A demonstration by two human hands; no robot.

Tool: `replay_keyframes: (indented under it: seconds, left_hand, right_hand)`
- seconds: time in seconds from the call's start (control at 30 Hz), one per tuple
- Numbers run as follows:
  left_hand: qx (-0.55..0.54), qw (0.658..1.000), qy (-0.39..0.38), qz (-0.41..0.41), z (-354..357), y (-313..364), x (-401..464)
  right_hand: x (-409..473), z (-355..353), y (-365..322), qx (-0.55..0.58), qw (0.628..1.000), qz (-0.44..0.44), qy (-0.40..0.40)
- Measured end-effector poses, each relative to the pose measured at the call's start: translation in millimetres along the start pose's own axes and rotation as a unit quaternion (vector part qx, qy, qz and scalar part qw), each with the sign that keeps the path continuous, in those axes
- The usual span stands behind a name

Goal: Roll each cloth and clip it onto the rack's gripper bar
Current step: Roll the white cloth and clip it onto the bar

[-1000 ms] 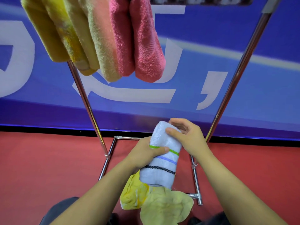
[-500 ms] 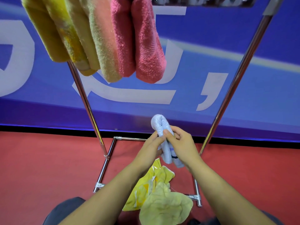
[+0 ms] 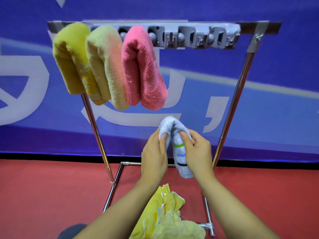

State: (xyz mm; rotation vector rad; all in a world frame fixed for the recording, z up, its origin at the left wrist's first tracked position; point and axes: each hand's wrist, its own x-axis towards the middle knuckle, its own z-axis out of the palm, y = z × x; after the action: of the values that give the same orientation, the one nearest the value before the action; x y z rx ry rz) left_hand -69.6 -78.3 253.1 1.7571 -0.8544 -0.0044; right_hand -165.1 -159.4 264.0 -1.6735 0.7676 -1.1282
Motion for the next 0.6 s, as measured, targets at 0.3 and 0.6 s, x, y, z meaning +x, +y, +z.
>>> replay_keyframes:
  seconds: [0.3,0.6]
  left_hand:
    - [-0.093,0.989,0.097,0.055,-31,117,33]
    - [-0.106,0.975,0.187,0.060,-54,187,77]
  right_hand:
    - [30,-20,-124,0.020,0.988,-0.124,0.093]
    - [71,-16,-196,-0.007,0.971,-0.198,0.136]
